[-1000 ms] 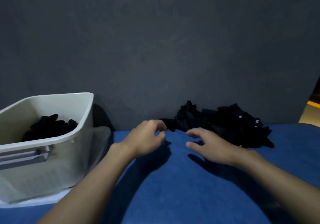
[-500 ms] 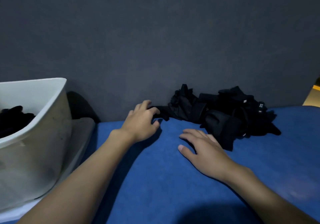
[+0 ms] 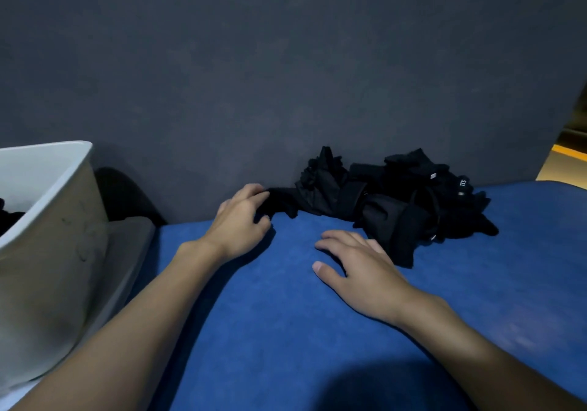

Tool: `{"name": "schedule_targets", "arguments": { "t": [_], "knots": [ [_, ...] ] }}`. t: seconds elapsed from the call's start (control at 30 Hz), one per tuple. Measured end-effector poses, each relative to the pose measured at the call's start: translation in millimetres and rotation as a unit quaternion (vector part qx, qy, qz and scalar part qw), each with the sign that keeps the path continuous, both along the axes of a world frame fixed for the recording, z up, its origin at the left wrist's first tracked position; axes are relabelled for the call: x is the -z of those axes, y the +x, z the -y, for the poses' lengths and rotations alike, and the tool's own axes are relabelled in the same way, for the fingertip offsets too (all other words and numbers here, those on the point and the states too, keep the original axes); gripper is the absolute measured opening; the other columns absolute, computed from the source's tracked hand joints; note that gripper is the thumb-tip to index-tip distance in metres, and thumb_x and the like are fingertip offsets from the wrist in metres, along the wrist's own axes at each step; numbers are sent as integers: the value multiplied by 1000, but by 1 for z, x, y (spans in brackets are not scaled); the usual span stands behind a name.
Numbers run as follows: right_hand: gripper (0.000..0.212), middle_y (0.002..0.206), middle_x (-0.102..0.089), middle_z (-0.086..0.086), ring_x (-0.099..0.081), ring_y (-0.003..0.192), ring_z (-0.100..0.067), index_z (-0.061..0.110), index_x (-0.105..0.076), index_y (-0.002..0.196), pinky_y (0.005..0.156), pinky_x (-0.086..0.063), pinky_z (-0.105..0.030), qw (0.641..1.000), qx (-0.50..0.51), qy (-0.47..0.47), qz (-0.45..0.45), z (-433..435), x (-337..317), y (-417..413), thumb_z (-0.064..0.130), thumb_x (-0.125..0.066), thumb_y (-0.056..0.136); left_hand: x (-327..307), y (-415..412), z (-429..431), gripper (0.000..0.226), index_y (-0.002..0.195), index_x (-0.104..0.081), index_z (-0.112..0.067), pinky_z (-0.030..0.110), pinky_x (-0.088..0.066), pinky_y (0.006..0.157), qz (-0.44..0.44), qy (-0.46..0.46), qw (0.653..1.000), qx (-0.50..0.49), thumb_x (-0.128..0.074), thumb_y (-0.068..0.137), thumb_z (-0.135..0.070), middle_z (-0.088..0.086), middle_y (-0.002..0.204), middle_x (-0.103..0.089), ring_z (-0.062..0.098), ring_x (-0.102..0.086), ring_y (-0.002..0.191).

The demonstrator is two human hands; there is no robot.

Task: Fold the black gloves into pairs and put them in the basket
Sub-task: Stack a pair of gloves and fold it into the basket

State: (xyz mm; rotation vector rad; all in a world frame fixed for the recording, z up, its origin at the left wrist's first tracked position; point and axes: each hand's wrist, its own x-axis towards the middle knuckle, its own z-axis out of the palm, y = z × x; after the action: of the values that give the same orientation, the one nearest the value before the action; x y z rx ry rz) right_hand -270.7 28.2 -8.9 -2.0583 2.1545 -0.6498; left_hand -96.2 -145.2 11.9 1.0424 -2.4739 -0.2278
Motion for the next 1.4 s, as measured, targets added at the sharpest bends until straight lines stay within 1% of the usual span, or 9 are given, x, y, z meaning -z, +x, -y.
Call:
{"name": "schedule_targets", "arguments": {
  "t": [0.13, 0.27, 0.37, 0.73, 0.9, 1.0, 1.13, 1.23, 1.4],
  "knots": [
    [49, 150, -34, 17, -24, 139, 1, 29, -44, 142, 110, -11, -21, 1000, -4, -3, 3, 0, 0, 0, 52, -41, 98, -23, 0, -15, 36, 129, -62, -6, 9, -30, 93, -141, -61, 988, 11, -59, 94, -13, -3, 131, -53, 13, -54, 114],
    [48, 143, -44, 15, -39, 132, -3, 26, -43, 142, 111, -26, -26, 998, -2, -33, 59, 0, -4, 0, 44, -50, 97, -47, 2, -35, 21, 109, -72, -5, 21, -51, 89, -241, -112, 963, 33, -66, 89, -7, -1, 110, -62, 12, -62, 96],
    [54, 143, -46, 11, -43, 130, -3, 25, -40, 144, 111, -35, -29, 984, 7, -65, 168, -4, -10, 6, 38, -58, 95, -57, 10, -51, 20, 106, -74, -5, 7, -46, 82, -265, -118, 956, 39, -66, 88, -3, -3, 108, -62, 4, -59, 92],
    [69, 144, -40, 9, -35, 134, -9, 32, -34, 145, 111, -34, -33, 943, 36, -141, 299, -13, -37, 50, 40, -70, 86, -73, 63, -114, 25, 92, -73, -19, 13, -50, 79, -351, 44, 935, 24, -67, 88, 4, -4, 102, -68, 9, -65, 90],
    [10, 99, -68, 15, -59, 102, 3, 33, -66, 90, 91, -40, -17, 930, 13, -150, 335, -19, -36, 64, 41, -69, 84, -63, 86, -137, 18, 98, -76, -10, 13, -52, 77, -381, 116, 917, -9, -68, 88, 3, -6, 92, -74, 2, -67, 83],
    [17, 83, -69, 7, -60, 76, 3, 18, -66, 76, 72, -40, -8, 920, -21, -165, 354, -23, -37, 76, 23, -65, 92, -58, 95, -142, 16, 98, -74, -9, 9, -47, 61, -413, 171, 894, -33, -67, 89, 2, -20, 56, -63, -7, -60, 60],
    [4, 94, -68, 6, -63, 89, -4, 20, -67, 95, 83, -48, -18, 904, -37, -154, 398, -17, -36, 81, 17, -66, 92, -51, 102, -142, 21, 97, -73, -15, 26, -55, 73, -472, 248, 844, -61, -68, 89, 3, 3, 87, -74, 14, -67, 81],
    [24, 105, -69, 0, -65, 100, -9, 23, -64, 109, 90, -49, -23, 894, -53, -100, 433, -14, -27, 83, 12, -70, 88, -47, 102, -140, 30, 107, -70, -17, 38, -53, 81, -496, 293, 814, -71, -64, 90, 7, 13, 110, -71, 20, -65, 91],
    [10, 82, -70, 0, -62, 76, -6, 15, -69, 84, 75, -49, -20, 903, -44, -132, 407, -11, -24, 85, 7, -67, 89, -47, 99, -136, 20, 107, -70, -6, 37, -54, 81, -493, 330, 800, -89, -58, 94, 4, 10, 92, -72, 20, -65, 83]
  ]
}}
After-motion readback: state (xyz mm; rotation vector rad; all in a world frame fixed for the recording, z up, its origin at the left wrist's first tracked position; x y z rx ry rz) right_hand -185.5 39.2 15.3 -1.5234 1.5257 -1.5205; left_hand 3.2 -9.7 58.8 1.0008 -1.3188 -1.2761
